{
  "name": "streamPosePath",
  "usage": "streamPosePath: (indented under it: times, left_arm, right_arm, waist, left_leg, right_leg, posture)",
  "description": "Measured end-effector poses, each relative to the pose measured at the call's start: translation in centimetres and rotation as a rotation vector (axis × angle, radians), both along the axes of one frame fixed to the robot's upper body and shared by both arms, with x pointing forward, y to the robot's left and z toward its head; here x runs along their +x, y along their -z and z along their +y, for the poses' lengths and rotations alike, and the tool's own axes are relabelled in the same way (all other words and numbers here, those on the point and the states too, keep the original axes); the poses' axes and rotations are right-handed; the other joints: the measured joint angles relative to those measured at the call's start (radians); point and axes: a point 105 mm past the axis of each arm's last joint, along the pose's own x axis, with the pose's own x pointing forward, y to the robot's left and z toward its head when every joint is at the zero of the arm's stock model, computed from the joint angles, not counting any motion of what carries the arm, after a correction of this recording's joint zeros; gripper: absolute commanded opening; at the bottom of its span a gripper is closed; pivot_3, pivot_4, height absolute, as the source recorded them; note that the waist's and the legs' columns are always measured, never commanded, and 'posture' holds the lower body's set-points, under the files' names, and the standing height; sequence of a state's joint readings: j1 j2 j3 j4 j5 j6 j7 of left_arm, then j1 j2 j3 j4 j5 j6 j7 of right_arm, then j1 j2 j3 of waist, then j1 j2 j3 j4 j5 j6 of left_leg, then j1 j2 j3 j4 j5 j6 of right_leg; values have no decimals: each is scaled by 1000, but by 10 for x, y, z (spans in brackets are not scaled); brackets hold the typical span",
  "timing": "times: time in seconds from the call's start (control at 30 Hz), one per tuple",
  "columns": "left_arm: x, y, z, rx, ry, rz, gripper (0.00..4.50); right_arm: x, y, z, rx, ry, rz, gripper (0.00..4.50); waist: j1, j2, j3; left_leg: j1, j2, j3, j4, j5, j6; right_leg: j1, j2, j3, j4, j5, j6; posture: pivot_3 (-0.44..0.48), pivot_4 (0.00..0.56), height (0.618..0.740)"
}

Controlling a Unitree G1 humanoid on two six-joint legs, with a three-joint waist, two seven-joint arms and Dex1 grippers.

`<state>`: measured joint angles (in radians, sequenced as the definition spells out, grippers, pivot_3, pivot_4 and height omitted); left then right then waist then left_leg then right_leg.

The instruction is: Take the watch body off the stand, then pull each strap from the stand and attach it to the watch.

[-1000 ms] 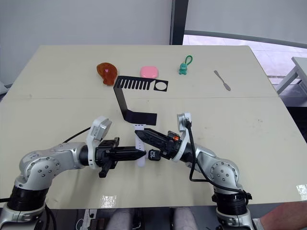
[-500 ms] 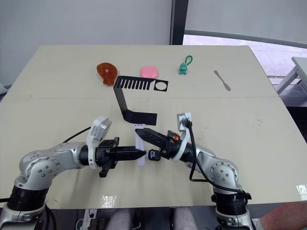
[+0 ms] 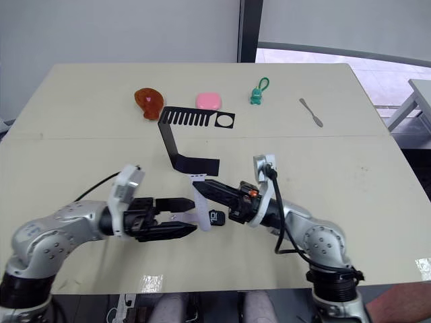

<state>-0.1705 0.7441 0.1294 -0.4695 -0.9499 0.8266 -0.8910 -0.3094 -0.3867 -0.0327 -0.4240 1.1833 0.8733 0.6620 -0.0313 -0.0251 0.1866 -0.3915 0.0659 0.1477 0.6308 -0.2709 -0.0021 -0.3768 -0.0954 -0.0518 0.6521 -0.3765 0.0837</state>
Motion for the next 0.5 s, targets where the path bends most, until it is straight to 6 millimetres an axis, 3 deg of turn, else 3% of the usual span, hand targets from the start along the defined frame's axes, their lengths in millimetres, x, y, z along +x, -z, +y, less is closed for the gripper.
streamPosePath:
  times: [0.17, 0.37, 0.5]
  left_arm:
    - [5, 6, 51, 130, -166, -100, 4450]
    - [17, 19, 146, 337, -482, -292, 4450]
    - [6, 21, 164, 365, -536, -330, 4450]
  right_arm:
    - [-3, 12, -26, -214, 76, -211, 0]
    - [-3, 33, -77, -402, 243, -337, 0]
    - [-8, 49, -103, -492, 306, -335, 0]
  waist:
    - [2, 0, 0]
    - [3, 0, 0]
    - [3, -1, 0]
  left_leg:
    - [0, 0, 1, -1, -1, 0]
    - [-2, 0, 1, -1, -5, 4]
    - [-2, 0, 1, -1, -6, 5]
  right_leg:
    - [0, 0, 0, -3, 0, 0]
    - [1, -1, -1, -8, 0, 0]
    - [2, -3, -1, -9, 0, 0]
  posture:
    - [0, 150, 740]
    - [0, 150, 740]
    - [0, 150, 740]
